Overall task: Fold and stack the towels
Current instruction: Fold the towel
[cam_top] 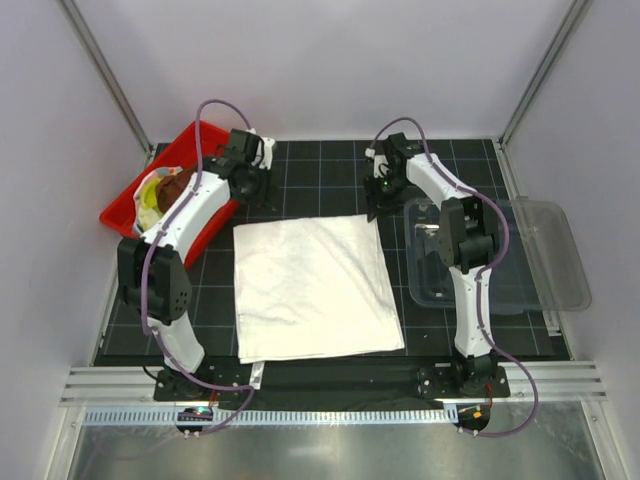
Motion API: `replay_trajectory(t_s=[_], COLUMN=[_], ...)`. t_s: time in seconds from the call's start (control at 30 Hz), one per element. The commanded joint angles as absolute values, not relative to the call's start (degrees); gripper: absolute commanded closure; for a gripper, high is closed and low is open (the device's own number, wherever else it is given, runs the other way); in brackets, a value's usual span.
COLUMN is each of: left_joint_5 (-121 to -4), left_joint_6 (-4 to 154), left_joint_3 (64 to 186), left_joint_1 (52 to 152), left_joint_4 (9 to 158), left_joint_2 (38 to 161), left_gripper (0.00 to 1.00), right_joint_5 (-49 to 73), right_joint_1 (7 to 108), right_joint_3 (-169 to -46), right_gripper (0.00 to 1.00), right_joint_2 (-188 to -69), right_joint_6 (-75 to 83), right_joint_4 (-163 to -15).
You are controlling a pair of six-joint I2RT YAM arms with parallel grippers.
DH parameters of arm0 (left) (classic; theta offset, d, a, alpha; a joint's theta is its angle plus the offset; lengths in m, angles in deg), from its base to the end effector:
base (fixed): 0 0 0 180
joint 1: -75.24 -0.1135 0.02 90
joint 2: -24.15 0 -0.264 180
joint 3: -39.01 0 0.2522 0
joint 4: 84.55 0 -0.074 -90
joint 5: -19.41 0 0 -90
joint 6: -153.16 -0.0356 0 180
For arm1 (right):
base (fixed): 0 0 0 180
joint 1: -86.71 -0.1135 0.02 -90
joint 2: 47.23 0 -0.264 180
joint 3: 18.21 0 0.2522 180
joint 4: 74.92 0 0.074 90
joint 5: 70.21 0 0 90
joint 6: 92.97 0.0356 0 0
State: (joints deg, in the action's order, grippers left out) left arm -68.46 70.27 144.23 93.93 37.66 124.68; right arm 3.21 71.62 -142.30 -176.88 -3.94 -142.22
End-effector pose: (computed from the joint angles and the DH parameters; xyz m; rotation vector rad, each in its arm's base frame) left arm 0.3646 -0.1248 0.3060 0.2689 2.4976 -0.2326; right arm 0.4524 0.1325 0.1890 -0.4593 2.8083 0.4641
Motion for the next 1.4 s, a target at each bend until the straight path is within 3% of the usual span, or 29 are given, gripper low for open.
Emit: replay_trajectory(t_s=[0.0,0.17,0.37,0.73,0.83,0.87,0.93,1.0,1.17,1.37], left_joint_5=[-67.45,-57.5,-61.18,-63.91,-64.0,-64.35,-64.61,-66.35,-66.64,-65.49], left_joint_6=[64.73,74.72,83.71,88.38,88.91,88.91,89.26,89.61,95.22,100.86], left_joint_3=[146.03,134.71,125.9,120.1,119.13,119.04,118.78,118.17,114.92,106.05], left_joint_1=[93.61,95.89,96.59,96.68,97.03,97.47,99.75,102.64,109.86,110.57], left_joint_4=[32.73,42.81,45.57,46.53,46.45,46.27,45.74,45.83,47.06,52.85], left_joint_2=[127.68,123.74,123.81,122.41,120.3,119.6,117.06,115.03,110.46,107.64], left_gripper=[0.33,0.35,0.35,0.37,0.37,0.37,0.37,0.37,0.37,0.38], right_joint_5=[3.09,2.29,5.46,4.5,4.76,5.72,5.55,4.07,3.97,3.62], right_joint_1=[72.3,72.3,72.3,72.3,72.39,72.39,72.47,72.47,72.47,72.39], right_joint_3=[-146.41,-143.96,-144.92,-135.77,-135.95,-136.04,-136.12,-136.21,-136.12,-134.81], right_gripper=[0.53,0.56,0.63,0.74,0.83,0.92,0.95,0.93,0.75,0.71], right_joint_2=[-175.29,-172.57,-174.76,-170.37,-170.54,-170.54,-170.37,-170.28,-170.28,-170.36], right_joint_6=[-4.38,2.81,6.52,9.51,9.33,9.33,9.25,9.07,9.51,10.39], right_joint_4=[-146.16,-143.89,-147.31,-138.26,-138.08,-138.08,-138.08,-138.17,-138.6,-138.25])
